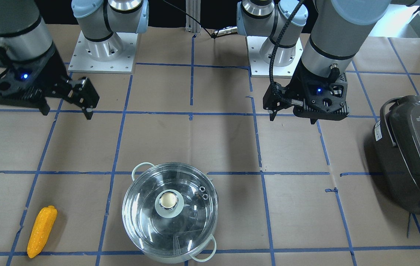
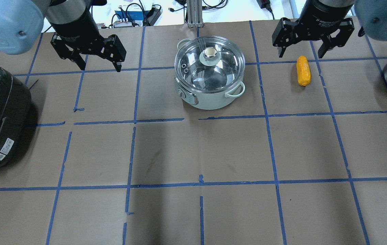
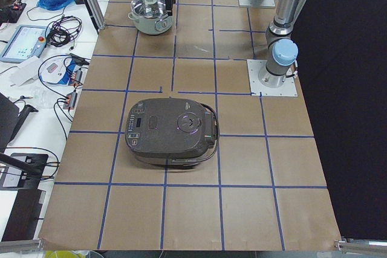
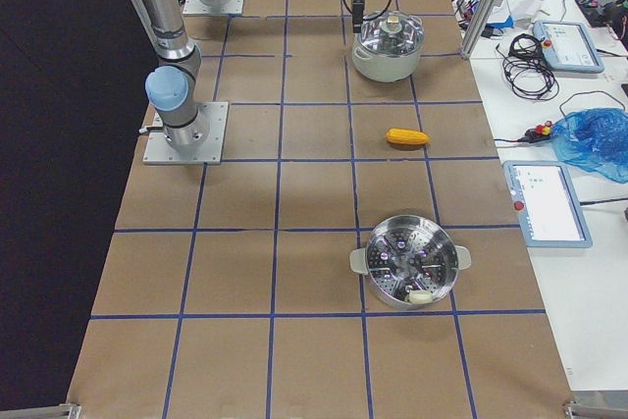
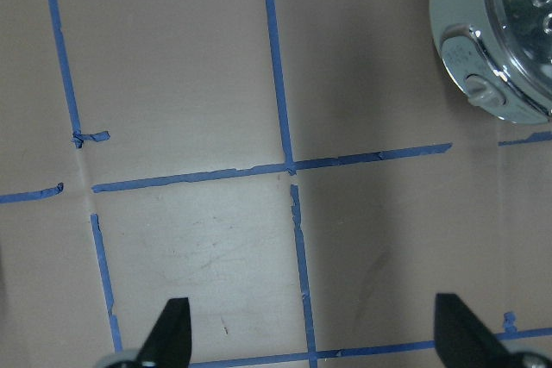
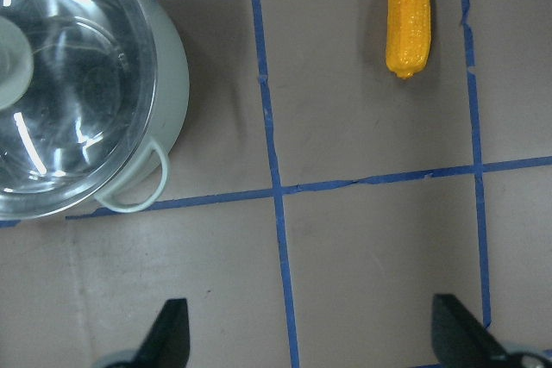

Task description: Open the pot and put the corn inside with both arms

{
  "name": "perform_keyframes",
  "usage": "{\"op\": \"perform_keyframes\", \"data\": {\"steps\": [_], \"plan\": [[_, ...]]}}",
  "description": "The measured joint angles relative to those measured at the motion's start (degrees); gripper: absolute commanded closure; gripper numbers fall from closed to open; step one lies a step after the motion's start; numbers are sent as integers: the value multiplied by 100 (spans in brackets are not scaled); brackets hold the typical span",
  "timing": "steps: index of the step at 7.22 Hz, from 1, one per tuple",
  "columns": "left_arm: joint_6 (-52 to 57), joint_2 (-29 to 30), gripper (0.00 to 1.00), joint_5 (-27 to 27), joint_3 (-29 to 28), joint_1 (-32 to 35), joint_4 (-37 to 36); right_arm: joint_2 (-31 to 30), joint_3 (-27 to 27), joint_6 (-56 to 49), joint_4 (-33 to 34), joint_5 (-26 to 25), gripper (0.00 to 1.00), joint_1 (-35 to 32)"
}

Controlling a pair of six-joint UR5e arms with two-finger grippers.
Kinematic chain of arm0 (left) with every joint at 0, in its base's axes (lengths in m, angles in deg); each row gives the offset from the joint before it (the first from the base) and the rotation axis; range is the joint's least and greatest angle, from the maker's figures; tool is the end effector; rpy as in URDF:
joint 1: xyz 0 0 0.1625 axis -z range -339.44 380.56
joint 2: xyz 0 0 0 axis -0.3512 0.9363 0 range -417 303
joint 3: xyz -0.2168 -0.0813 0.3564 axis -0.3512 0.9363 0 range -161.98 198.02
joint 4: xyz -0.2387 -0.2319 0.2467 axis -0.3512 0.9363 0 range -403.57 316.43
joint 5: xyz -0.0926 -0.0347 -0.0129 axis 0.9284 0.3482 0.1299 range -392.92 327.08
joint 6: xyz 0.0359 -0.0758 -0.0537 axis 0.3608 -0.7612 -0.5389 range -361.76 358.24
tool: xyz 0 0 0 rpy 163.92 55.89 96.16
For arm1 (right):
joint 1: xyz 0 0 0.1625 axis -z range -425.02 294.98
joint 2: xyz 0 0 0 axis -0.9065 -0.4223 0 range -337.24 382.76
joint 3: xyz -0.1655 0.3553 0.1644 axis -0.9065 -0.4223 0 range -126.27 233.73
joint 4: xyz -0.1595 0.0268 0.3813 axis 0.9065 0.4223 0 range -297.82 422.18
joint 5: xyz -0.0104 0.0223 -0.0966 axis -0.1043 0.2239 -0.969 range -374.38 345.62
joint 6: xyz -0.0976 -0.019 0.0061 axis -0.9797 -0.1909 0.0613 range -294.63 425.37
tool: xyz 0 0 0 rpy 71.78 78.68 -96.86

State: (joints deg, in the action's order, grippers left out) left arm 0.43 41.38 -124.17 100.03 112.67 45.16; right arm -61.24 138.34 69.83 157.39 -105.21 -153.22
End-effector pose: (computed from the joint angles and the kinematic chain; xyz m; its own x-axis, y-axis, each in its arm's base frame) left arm -0.1515 -0.5502 0.4823 -0.9970 0.0746 -0.0224 0.0749 0.9971 -0.0149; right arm 0.1147 -0.5478 0.4897 -0.9939 0.1101 0.0081 0.1091 0.9907 -0.0809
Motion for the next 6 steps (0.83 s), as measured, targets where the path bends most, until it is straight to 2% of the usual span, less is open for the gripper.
{"op": "perform_keyframes", "data": {"steps": [2, 5, 6], "plan": [[-628, 401, 0, 113, -542, 475, -2, 656, 37, -6, 623, -4, 0, 268], [-1624, 1997, 0, 169, -2328, 1486, 3, 1635, 96, -369, 1485, 12, 0, 792], [-1897, 2421, 0, 182, -2746, 1705, 0, 1897, 110, -550, 1764, 36, 0, 934]]}}
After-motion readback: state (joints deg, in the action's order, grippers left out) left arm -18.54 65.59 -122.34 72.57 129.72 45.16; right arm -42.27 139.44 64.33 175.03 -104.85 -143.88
